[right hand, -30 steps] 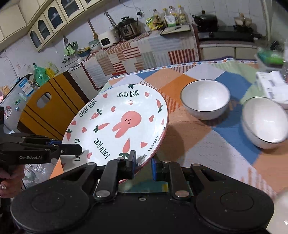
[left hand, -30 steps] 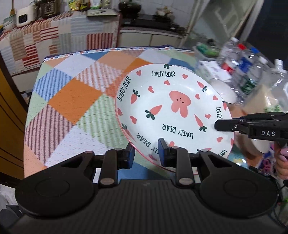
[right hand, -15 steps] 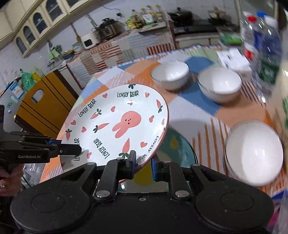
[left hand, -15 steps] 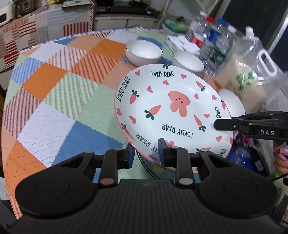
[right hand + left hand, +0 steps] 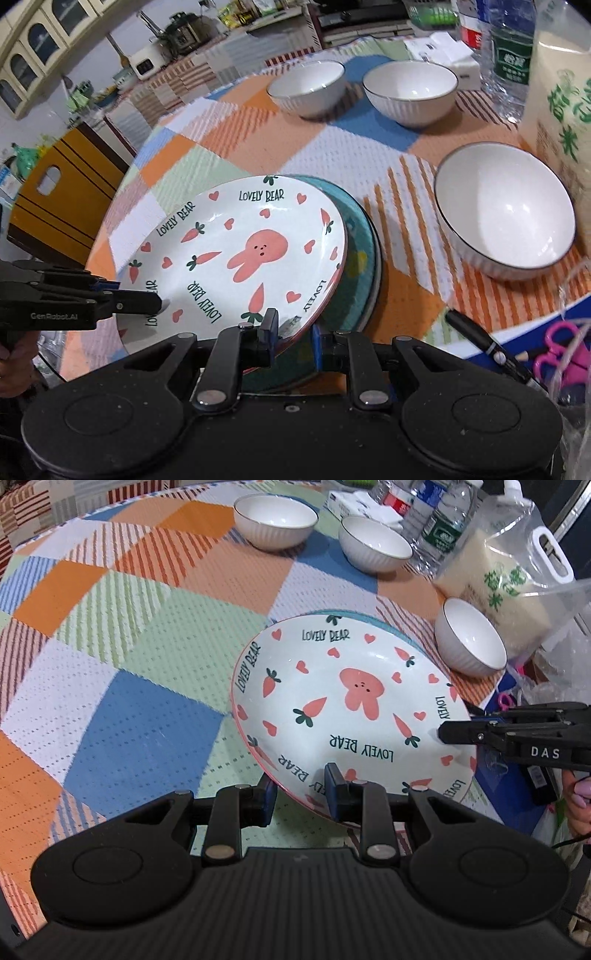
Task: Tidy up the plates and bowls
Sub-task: 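Carry the bunny plate onto the egg plate stack and open the right gripper, then move the right gripper toward a white ribbed bowl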
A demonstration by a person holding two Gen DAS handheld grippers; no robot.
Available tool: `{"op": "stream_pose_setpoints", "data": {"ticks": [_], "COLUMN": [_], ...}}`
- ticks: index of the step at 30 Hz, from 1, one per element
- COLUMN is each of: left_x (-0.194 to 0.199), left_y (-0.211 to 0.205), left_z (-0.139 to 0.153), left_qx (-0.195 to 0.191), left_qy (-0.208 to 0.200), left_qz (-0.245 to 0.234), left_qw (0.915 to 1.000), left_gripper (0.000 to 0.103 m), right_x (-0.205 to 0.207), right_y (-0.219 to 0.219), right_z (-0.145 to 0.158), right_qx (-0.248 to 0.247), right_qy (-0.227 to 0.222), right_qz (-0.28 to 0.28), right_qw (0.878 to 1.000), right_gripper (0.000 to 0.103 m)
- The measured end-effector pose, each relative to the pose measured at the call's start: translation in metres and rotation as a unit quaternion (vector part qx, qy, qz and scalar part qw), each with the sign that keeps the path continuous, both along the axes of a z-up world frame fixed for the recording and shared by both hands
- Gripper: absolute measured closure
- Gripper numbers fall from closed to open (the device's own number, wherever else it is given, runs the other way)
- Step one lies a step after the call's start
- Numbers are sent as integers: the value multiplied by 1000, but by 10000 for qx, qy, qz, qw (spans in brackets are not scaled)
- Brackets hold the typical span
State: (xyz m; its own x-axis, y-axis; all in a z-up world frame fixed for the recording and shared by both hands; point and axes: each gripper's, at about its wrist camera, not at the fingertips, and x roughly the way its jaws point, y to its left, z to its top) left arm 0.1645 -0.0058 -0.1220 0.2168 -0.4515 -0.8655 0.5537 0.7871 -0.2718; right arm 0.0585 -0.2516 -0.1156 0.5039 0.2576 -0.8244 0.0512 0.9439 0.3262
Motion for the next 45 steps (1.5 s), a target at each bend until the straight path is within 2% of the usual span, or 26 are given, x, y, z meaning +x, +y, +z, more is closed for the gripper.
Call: {"op": "stream_pose_setpoints", "data": {"ticks": [5, 9, 13, 16, 19, 21, 25, 27, 29, 33, 35, 39, 42, 43, 44, 45], "left_x": [6, 9, 12, 11, 10, 11, 16, 20, 25, 35, 41, 53, 64, 68, 72, 76], "left_y": [0, -1, -1, -3, -3, -2, -2, -1, 1, 2, 2, 1, 1, 1, 2, 1], "left_z": [-4, -12, -16, -14, -7, 0, 21, 33, 45, 71, 82, 101, 109, 111, 112, 113], "left_qx": [-53, -108, -89, -45, -25, -34, 258, 328, 346, 423, 510, 650, 664, 644, 621, 610], "left_qy": [160, 450, 538, 545, 468, 451, 277, 182, 128, -183, -369, -634, -675, -651, -622, -599], "left_qz": [62, 67, -3, -56, -65, -37, 54, 89, 107, 196, 296, 408, 426, 459, 505, 546], "left_qw": [9998, 9989, 9985, 9985, 9989, 9990, 9993, 9993, 9993, 9987, 9976, 9950, 9946, 9947, 9948, 9948], "left_gripper": [77, 75, 76, 76, 75, 74, 61, 57, 49, 31, 24, 22, 22, 22, 22, 22], "right_x": [-2, -3, -1, 3, 4, 5, 8, 9, 10, 20, 25, 34, 41, 44, 48, 52], "right_y": [2, 7, 20, 34, 44, 45, 46, 48, 50, 57, 57, 54, 53, 52, 52, 52], "right_z": [1, 6, 8, 8, 11, 17, 40, 52, 68, 91, 99, 108, 111, 112, 112, 112], "right_qx": [-167, -431, -956, -1573, -2019, -2023, -1936, -1919, -1879, -1956, -2010, -2017, -2093, -2140, -2192, -2233], "right_qy": [59, 148, 294, 431, 284, 135, -211, -426, -681, -1050, -1216, -1386, -1488, -1517, -1527, -1539], "right_qz": [-33, -50, 35, 143, 361, 446, 535, 619, 716, 932, 1020, 1083, 1147, 1180, 1240, 1330], "right_qw": [9998, 9989, 9950, 9865, 9783, 9782, 9794, 9785, 9772, 9706, 9666, 9635, 9596, 9577, 9556, 9533], "right_gripper": [81, 80, 76, 75, 74, 75, 74, 70, 60, 53, 45, 36, 28, 20, 7, 4]}}
